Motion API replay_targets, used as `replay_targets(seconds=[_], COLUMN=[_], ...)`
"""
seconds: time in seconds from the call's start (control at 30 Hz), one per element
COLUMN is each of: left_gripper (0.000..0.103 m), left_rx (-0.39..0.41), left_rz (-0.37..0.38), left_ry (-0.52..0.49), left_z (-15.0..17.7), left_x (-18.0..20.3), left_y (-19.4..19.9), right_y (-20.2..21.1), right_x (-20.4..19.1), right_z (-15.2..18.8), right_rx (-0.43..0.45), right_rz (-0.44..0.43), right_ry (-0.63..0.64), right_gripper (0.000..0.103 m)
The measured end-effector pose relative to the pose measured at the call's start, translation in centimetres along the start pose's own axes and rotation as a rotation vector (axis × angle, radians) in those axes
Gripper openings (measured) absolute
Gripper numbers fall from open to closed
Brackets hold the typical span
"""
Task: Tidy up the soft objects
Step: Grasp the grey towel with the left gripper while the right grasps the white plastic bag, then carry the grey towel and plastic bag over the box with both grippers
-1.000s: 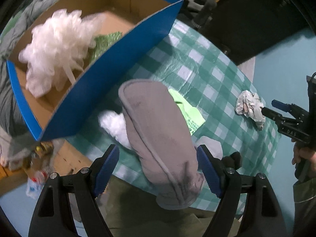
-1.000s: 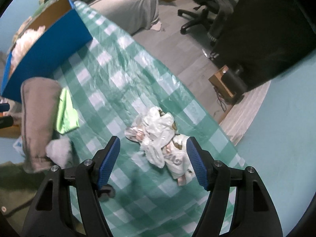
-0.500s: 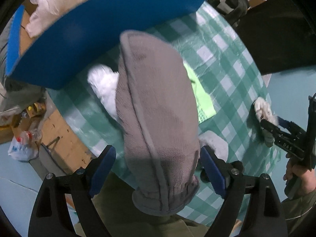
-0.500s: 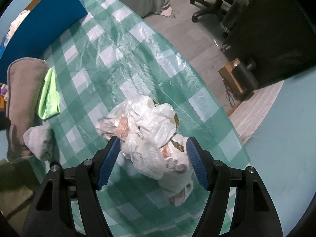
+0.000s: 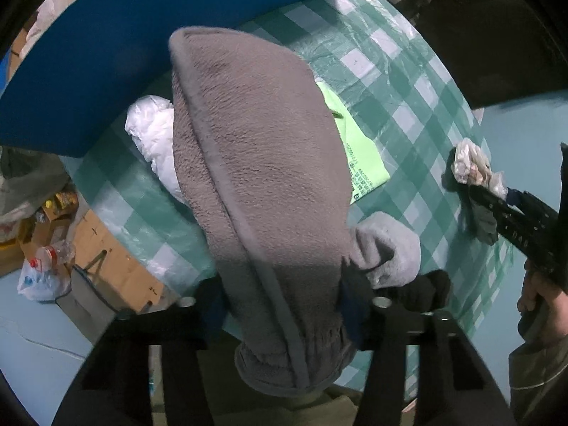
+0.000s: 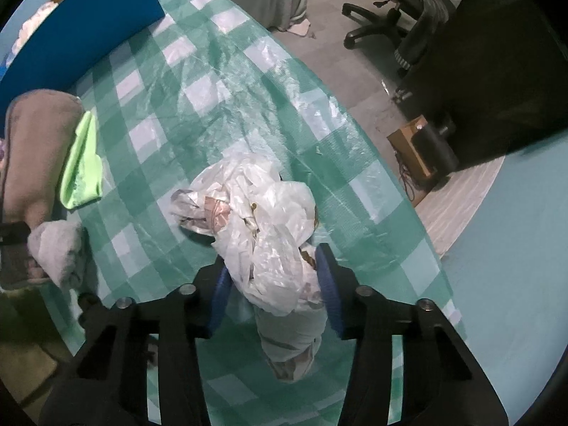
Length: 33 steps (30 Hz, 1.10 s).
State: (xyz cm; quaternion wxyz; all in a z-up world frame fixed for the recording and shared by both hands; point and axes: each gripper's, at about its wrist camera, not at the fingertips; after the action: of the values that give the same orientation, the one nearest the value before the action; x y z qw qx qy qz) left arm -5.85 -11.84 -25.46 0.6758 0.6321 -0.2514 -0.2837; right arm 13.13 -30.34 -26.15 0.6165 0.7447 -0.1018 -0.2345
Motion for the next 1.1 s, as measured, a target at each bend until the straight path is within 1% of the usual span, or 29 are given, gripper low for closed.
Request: replay_targets(seconds=[0.03, 0.07, 0.1, 0.2, 0.3, 0.4, 0.57, 0.63, 0.8, 1.1], left_gripper=[0.037, 0.035, 0.028, 0.025, 0.024, 0.023, 0.023, 0.023, 0.023, 0.022], left_rx=[0.004, 0.01, 0.014, 0.045, 0.08, 0.096, 0.133, 0.144, 0.218, 0.295], left_rz=[0.0, 0.001, 0.003, -0.003, -0.01, -0.007, -0.031, -0.029, -0.057, -0.079], left_ry=[-0.009, -0.02, -0.033, -0.067, -0.107, -0.14, -0.214, -0.229, -0.292, -0.375], left_z=[0.0, 0.1, 0.2, 0.4, 0.5, 0.3, -0.2, -0.2, -0.4, -1.2], left_x=[0.0, 0.0, 0.0, -0.1, 0.2, 0.4, 0.3, 0.1, -0.4, -0.6], left_y=[0.2, 0.4, 0.7, 1.8, 3.1, 4.2, 6.2, 6.8, 8.8, 11.0], right_y=[0.1, 0.3, 0.4, 0.5, 1.0, 1.7, 3.2, 3.9, 5.5, 9.0], right_x=[-0.2, -0.5, -0.7, -1.4, -2.0, -2.0, -2.8, -3.5, -5.3, -7.8], right_z=[0.1, 0.3, 0.4, 0.7, 0.9, 0.9, 0.8, 0.7, 0.3, -0.8], right_rx=[0.006, 0.011, 0.018, 0.032, 0.049, 0.073, 0.116, 0.135, 0.175, 0.248], right_rz=[-0.009, -0.013, -0.013, -0.012, -0.015, -0.024, -0.044, -0.053, -0.068, -0.077], right_ry=[-0.011, -0.016, -0.02, -0.038, -0.062, -0.095, -0.161, -0.181, -0.198, -0.245], right_gripper=[0.041, 0.04, 0.039, 0.038, 0.038, 0.038, 0.038, 0.038, 0.038, 0.038])
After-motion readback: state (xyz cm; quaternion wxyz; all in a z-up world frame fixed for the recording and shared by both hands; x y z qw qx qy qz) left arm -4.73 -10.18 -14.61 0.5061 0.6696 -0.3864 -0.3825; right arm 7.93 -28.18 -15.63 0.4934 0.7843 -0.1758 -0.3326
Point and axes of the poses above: each gripper's, at about its wrist camera, not at the fingertips, and y roughly against the way its jaws point, x to its right, z to its underside, and after that the axes turned 12 degrees about -z, right-handed
